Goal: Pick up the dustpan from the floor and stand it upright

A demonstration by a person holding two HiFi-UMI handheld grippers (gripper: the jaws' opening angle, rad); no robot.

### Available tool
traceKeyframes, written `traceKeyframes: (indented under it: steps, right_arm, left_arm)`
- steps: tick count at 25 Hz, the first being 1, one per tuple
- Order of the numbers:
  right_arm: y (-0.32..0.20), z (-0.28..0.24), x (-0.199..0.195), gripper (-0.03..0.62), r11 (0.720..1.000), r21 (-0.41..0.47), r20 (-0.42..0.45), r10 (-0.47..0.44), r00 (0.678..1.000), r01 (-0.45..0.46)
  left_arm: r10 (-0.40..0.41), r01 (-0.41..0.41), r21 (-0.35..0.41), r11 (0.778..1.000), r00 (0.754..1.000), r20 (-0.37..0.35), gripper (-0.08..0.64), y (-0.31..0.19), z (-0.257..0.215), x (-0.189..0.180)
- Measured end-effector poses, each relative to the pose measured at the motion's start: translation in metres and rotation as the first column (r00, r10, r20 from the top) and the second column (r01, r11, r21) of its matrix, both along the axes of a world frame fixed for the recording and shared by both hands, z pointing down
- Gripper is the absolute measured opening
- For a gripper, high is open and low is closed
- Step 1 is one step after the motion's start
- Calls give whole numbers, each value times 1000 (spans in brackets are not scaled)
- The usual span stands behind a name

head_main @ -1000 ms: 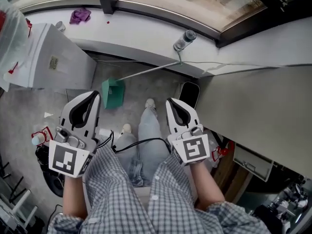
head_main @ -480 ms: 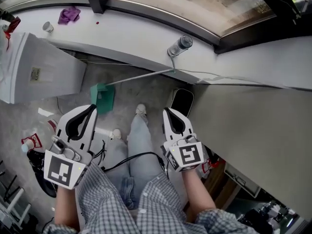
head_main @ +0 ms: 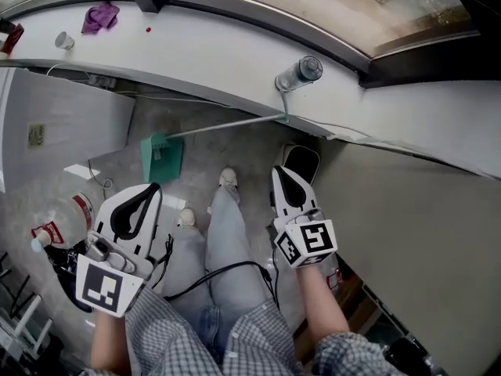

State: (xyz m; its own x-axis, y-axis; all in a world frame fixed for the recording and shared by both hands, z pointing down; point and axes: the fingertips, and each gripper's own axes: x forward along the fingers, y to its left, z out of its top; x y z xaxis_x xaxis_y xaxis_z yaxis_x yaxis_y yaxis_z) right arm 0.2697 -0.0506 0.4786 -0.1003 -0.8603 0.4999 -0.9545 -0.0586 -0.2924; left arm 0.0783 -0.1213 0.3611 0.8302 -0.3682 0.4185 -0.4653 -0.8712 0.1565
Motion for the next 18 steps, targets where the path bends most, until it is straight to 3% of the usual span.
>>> traceKeyframes:
  steps: [6, 18]
  right_arm:
    - [-19, 46, 17, 6, 999, -45, 27, 17, 999, -16]
    - [-45, 131, 37, 8, 989, -142, 64, 61, 996, -51]
  left_arm:
    - [-8, 10, -38, 999, 999, 36, 6, -4, 36, 15]
    - [70, -66, -59, 996, 996, 62, 6, -11, 94, 58]
